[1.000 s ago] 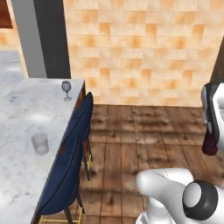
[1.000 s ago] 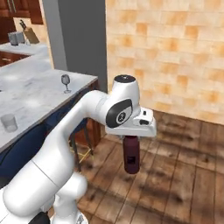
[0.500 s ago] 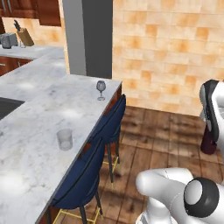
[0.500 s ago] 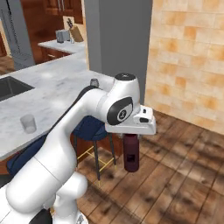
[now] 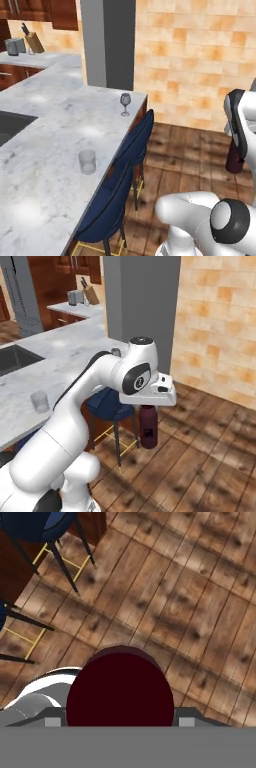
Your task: There is a wine glass and glass cup on the dining counter. Place the wine bottle next to the wine glass and the juice bottle next to the glass cup.
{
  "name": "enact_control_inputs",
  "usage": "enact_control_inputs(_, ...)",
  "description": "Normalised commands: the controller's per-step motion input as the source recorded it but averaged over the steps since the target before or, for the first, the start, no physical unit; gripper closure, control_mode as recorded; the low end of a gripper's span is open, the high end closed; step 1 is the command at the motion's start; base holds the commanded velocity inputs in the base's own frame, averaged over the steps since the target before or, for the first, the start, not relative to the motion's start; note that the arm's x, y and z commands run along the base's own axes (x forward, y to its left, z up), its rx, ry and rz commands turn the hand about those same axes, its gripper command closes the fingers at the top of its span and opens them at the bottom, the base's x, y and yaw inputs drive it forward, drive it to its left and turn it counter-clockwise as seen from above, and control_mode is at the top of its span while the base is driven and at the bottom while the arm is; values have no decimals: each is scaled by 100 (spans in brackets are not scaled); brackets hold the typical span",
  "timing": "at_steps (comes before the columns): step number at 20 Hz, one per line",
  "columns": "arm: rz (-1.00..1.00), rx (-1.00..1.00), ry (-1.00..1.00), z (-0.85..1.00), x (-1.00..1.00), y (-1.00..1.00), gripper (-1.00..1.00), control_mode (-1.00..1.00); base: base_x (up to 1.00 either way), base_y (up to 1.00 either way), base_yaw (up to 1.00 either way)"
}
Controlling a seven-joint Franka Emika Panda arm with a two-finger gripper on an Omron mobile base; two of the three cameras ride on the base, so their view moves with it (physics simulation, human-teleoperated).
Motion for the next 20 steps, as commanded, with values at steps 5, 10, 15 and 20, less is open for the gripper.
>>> enact_control_inputs(5, 0, 0, 0, 0, 0, 0, 100, 100, -2, 33, 23)
enact_control_inputs(10, 0, 0, 0, 0, 0, 0, 100, 100, 0, 24, 64)
enact_control_inputs(15, 0, 0, 0, 0, 0, 0, 100, 100, 4, 18, 62)
enact_control_inputs(20, 0, 0, 0, 0, 0, 0, 100, 100, 23, 28, 40)
